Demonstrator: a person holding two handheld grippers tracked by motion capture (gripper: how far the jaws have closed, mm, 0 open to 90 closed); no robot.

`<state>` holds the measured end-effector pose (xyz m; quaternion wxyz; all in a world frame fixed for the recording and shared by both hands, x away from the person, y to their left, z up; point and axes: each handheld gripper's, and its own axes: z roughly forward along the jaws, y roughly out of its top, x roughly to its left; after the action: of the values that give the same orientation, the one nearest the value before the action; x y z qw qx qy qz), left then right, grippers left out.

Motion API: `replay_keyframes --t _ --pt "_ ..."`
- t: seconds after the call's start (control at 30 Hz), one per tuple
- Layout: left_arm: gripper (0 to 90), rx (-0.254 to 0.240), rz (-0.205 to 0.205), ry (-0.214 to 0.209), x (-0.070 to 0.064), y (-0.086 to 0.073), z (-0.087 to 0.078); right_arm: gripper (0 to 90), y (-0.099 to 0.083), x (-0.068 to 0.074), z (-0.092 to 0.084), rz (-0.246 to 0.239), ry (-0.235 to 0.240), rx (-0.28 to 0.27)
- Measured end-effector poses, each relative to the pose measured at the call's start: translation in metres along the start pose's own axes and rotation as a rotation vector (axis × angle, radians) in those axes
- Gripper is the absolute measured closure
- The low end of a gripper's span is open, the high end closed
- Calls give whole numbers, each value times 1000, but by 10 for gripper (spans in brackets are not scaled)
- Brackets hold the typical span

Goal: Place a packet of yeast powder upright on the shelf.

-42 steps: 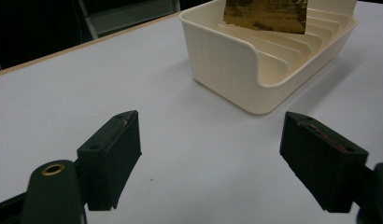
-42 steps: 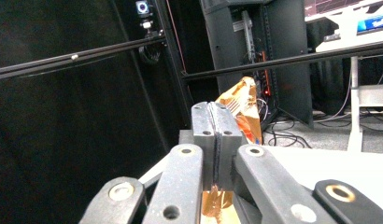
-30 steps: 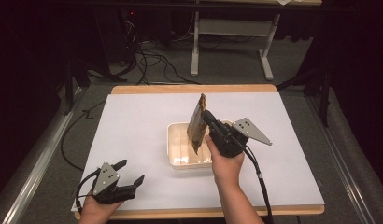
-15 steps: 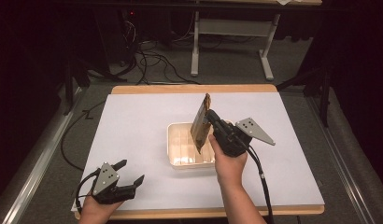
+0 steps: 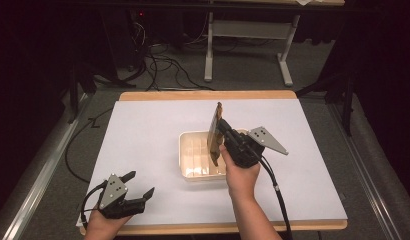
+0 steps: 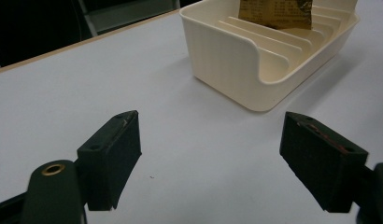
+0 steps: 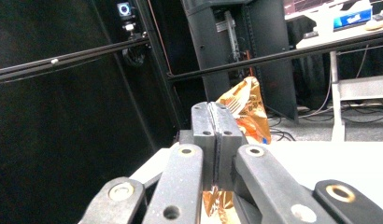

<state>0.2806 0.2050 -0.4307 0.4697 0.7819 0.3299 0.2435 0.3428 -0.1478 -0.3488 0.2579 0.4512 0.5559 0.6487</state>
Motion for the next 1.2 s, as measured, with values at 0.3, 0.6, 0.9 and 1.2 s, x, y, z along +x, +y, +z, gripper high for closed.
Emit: replay_keyframes --t 0.3,0.6,0.9,1.2 --pt "209 1 1 1 1 0 -1 900 -9 -3 4 -5 -14 38" --pt "209 1 0 -1 0 0 0 900 -18 -8 3 -13 -18 61" --pt "209 -2 0 -3 0 0 0 900 -29 -11 3 -34 -20 98" --pt "209 -4 1 -1 0 0 0 900 -39 -11 3 -67 -13 121"
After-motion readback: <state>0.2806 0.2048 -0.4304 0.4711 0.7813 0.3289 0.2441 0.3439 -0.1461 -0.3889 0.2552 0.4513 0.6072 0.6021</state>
